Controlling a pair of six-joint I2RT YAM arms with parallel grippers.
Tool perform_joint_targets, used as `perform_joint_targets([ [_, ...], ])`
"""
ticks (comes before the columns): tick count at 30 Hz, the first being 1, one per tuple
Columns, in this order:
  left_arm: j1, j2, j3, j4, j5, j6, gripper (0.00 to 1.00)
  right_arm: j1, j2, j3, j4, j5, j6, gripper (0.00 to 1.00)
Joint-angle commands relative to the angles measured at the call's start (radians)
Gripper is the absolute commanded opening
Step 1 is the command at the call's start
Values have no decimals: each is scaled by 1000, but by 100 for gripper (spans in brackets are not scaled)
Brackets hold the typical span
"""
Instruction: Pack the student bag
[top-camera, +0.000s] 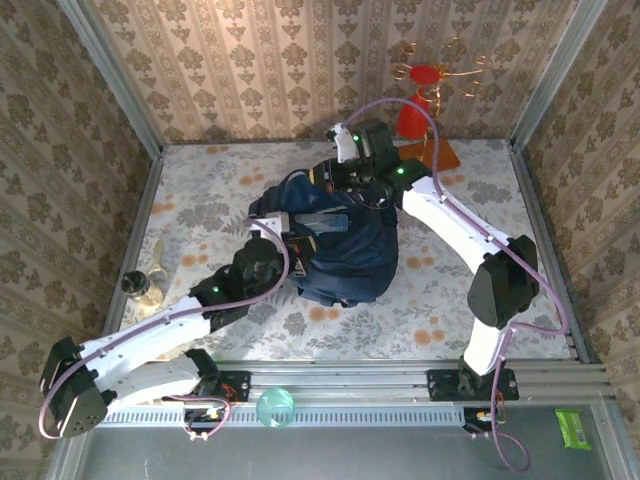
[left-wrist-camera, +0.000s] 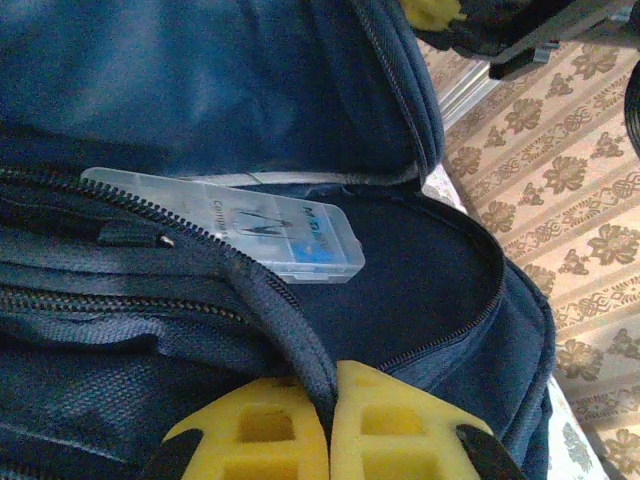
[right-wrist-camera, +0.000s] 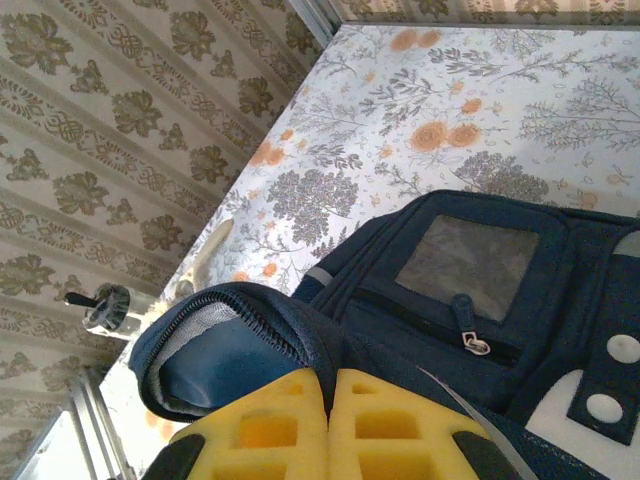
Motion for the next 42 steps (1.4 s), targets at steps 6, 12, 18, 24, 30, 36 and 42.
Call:
perform_joint_targets([
  [6, -77, 264, 104, 355, 138, 13, 4, -53, 64, 61, -99, -68, -149, 2],
  [12, -127, 365, 113, 372, 130, 33, 18, -118, -41, -151, -102, -1, -183, 7],
  [18, -137, 328, 65, 254, 161, 62, 46, -151, -223, -411, -96, 21, -191, 18],
  [24, -100, 145, 47, -18, 237, 189, 55, -171, -490, -600, -140, 135, -202, 26],
  [30, 92, -83, 19, -120, 284, 235, 61, -120, -564, -593, -7, 87, -126, 39],
  [36, 304, -42, 99, -220, 295, 202, 69, -44, -383, -511, 73, 52, -73, 40],
  [42, 397, 256, 278, -308, 358, 264, 70, -45, -480, -704, 58, 174, -38, 39],
])
